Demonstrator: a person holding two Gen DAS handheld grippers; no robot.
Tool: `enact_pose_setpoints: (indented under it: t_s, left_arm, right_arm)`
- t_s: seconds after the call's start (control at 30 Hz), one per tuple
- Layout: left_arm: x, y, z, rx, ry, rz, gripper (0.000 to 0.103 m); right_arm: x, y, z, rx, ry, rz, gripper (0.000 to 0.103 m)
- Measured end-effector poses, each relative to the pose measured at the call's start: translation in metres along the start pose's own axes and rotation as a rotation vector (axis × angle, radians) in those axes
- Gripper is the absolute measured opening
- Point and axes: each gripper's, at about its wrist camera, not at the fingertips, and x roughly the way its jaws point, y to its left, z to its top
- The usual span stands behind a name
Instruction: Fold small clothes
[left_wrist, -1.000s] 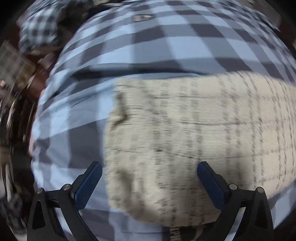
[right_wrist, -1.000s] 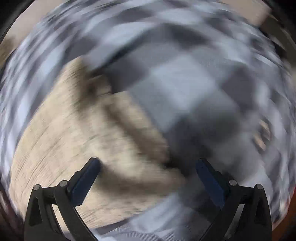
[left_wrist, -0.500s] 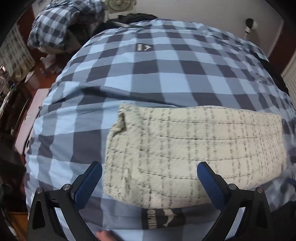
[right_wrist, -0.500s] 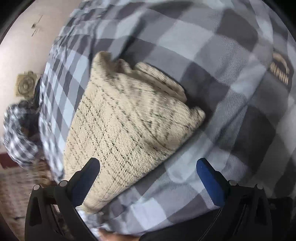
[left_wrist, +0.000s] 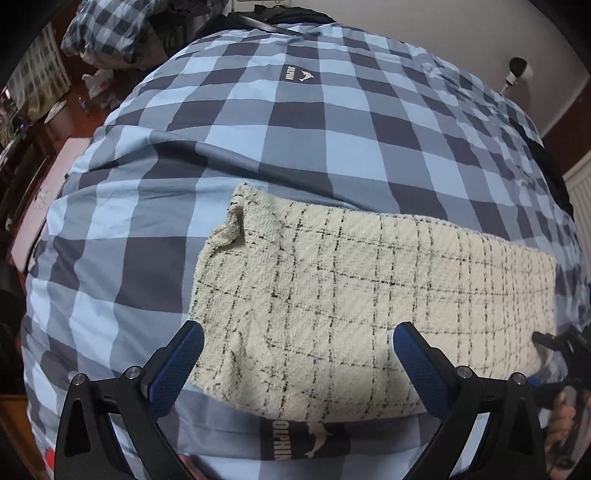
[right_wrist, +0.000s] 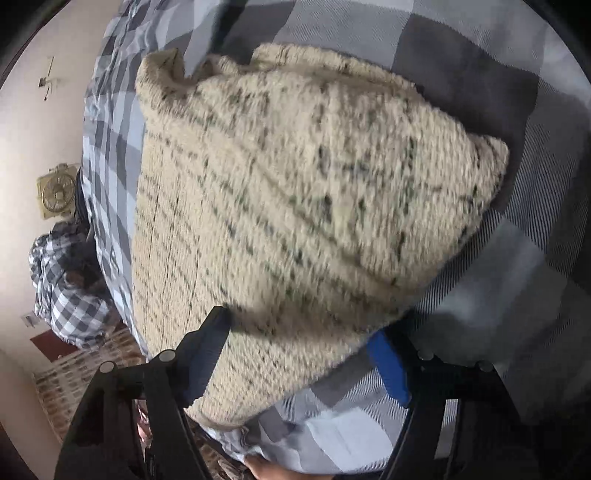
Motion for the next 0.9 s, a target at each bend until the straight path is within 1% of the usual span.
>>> enact_pose_setpoints:
  t_s: [0.13,0.17,0.23,0.27,0.3,0.37,0.47,0.53,0.6,0.7,0.73,0.77,0.83,0.9]
  left_arm:
    - [0.003,-0.003,-0.001,0.008,0.013,0.001,0.103]
    - [0.005,-0.004,-0.001,0.013,0.018,0.004,0.103]
    - [0.005,-0.007,-0.001,0.024,0.020,0.007,0.103]
    - [0.006,-0.009,-0.001,0.031,0.019,0.010,0.103]
    - [0.006,-0.011,-0.002,0.039,0.016,0.014,0.103]
    - [0.005,-0.016,-0.003,0.067,0.009,0.038,0.103]
    - [0.005,-0.024,-0.005,0.110,-0.005,0.063,0.103]
    - [0.005,-0.031,-0.007,0.139,-0.006,0.068,0.103]
    - [0.005,-0.036,-0.009,0.152,-0.007,0.058,0.103]
    - [0.004,-0.047,-0.010,0.161,-0.006,0.027,0.103]
    - [0.005,-0.054,-0.010,0.156,-0.009,0.014,0.103]
    - [0.007,-0.060,-0.010,0.155,-0.007,0.004,0.103]
    - [0.015,-0.077,-0.010,0.178,0.007,-0.016,0.103]
    - [0.029,-0.100,-0.013,0.232,0.017,-0.003,0.103]
  right_arm:
    - [-0.008,-0.018,-0.001,0.089,-0.045,0.048,0.072]
    - [-0.012,-0.020,-0.003,0.095,-0.058,0.052,0.071]
    - [-0.024,-0.021,-0.009,0.059,-0.105,0.044,0.055]
    - [-0.029,-0.014,-0.011,0.010,-0.140,0.033,0.038]
    - [-0.038,-0.002,-0.023,-0.029,-0.168,0.025,0.022]
    - [-0.051,0.007,-0.031,-0.093,-0.219,0.040,0.016]
    - [-0.069,0.015,-0.041,-0.151,-0.273,0.091,0.013]
    - [-0.078,0.018,-0.048,-0.183,-0.309,0.105,0.013]
    - [-0.093,0.018,-0.063,-0.225,-0.360,0.094,0.013]
    - [-0.119,0.022,-0.084,-0.320,-0.460,0.031,0.012]
    - [-0.119,0.028,-0.084,-0.347,-0.482,0.008,0.012]
    - [-0.124,0.032,-0.088,-0.386,-0.501,-0.031,0.012]
    - [-0.119,0.043,-0.087,-0.440,-0.515,-0.084,0.012]
    - [-0.119,0.047,-0.092,-0.491,-0.536,-0.123,0.012]
